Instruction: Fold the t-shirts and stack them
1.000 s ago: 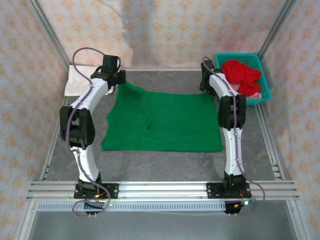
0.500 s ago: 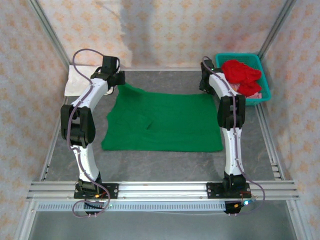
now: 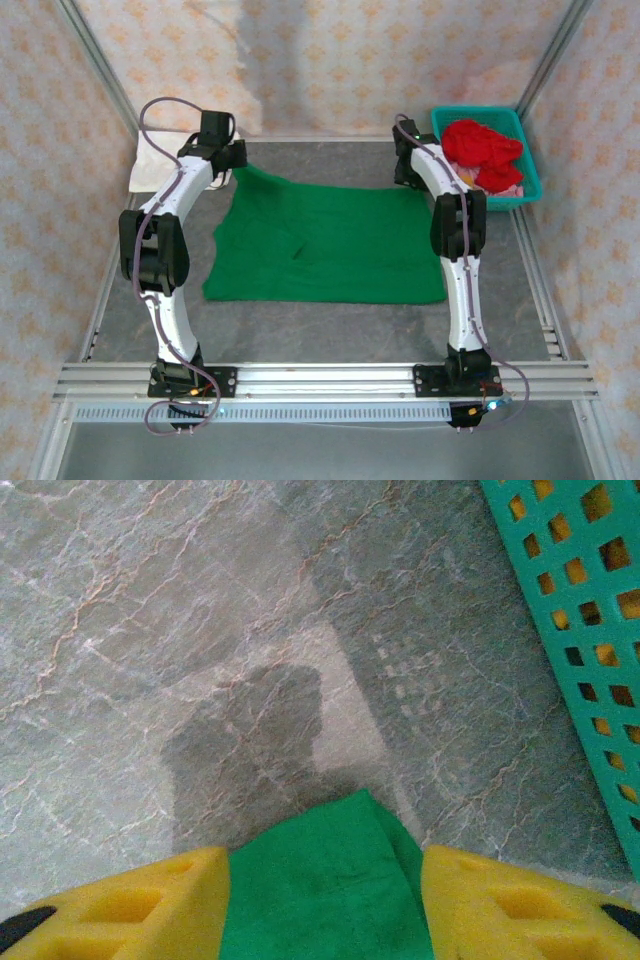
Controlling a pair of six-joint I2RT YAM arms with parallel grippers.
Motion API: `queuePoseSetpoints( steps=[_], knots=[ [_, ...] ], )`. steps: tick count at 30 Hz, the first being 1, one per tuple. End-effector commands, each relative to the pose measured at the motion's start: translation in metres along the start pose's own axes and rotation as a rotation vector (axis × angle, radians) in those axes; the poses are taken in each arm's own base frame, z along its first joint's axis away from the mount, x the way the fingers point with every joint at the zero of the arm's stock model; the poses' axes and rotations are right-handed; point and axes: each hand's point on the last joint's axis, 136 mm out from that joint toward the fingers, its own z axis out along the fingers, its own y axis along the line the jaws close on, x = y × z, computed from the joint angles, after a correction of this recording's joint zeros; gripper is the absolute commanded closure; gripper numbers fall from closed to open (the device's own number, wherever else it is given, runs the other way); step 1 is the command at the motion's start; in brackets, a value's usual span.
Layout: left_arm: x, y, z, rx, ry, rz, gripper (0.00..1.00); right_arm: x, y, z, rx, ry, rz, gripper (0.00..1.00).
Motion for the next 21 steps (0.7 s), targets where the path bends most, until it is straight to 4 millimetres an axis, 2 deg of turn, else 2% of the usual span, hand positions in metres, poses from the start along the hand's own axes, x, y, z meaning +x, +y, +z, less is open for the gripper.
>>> queuePoseSetpoints(
  steps=[1, 10, 17, 18, 21],
  knots=[
    [-0.023, 0.019, -0.031, -0.054, -0.083, -0.038, 1.0, -0.014, -0.005, -0.033, -0.001, -0.048, 0.005, 0.46],
    [-0.017, 0.048, -0.03, -0.089, -0.07, -0.069, 1.0, -0.01, 0.008, -0.028, -0.057, -0.03, 0.027, 0.44],
    [-0.02, 0.038, -0.022, -0.037, -0.053, -0.064, 1.0, -0.01, 0.032, -0.021, -0.157, 0.0, 0.047, 0.44],
    [-0.011, 0.039, -0.009, -0.038, -0.021, -0.067, 1.0, -0.009, 0.035, -0.018, -0.168, 0.006, 0.051, 0.44],
    [-0.009, 0.037, -0.005, -0.032, -0.014, -0.071, 1.0, -0.005, 0.043, -0.013, -0.199, 0.026, 0.06, 0.44]
  ],
)
